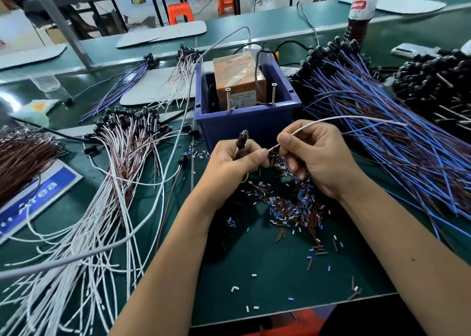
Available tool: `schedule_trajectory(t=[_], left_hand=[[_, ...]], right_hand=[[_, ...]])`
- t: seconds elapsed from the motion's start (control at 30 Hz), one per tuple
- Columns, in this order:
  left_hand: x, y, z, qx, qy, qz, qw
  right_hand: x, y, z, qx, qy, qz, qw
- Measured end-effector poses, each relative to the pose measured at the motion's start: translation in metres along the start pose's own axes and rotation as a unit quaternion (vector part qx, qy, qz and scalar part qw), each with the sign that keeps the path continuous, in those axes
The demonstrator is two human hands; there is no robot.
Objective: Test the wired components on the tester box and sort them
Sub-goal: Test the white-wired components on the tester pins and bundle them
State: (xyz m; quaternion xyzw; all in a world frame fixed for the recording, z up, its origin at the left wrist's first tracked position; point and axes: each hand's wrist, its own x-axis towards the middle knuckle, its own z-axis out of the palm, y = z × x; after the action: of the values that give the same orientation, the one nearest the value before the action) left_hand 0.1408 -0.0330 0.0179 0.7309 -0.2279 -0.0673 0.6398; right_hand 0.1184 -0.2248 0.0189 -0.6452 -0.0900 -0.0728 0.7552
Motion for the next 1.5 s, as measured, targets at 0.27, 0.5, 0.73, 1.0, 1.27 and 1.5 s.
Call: schedule_trajectory(t=[0.27,0.5,0.73,1.0,1.27,1.5], left_hand=[[0.001,-0.006,-0.001,-0.105,-0.029,-0.048,0.993],[0.0,-0.008,-0.006,-0.111,0.004,-0.028,0.993],[0.001,-0.01,-0.01,-0.17,0.02,-0.044,0.984],[0.002,-0.008,-0.008,-0.153,0.059,-0.024,0.986],[0.0,-0.003,0.007,-0.199,-0.005,-0.062,0.978],[-0.005,0.004,0.001,-0.222,-0.085,-0.097,0.967]], right_hand=[[0.001,-0.007,-0.007,0.094,0.076,0.002,0.993],[0.005,-0.008,-0.014,0.214,0.082,0.033,0.973],[0.009,-0.016,-0.034,0.419,0.154,0.039,0.894],[-0.003,-0.016,-0.022,0.129,-0.171,0.134,0.968],[-0.004,-0.003,0.0,-0.028,-0.091,0.077,0.993],[-0.005,0.004,0.009,-0.115,-0.019,-0.031,0.993]])
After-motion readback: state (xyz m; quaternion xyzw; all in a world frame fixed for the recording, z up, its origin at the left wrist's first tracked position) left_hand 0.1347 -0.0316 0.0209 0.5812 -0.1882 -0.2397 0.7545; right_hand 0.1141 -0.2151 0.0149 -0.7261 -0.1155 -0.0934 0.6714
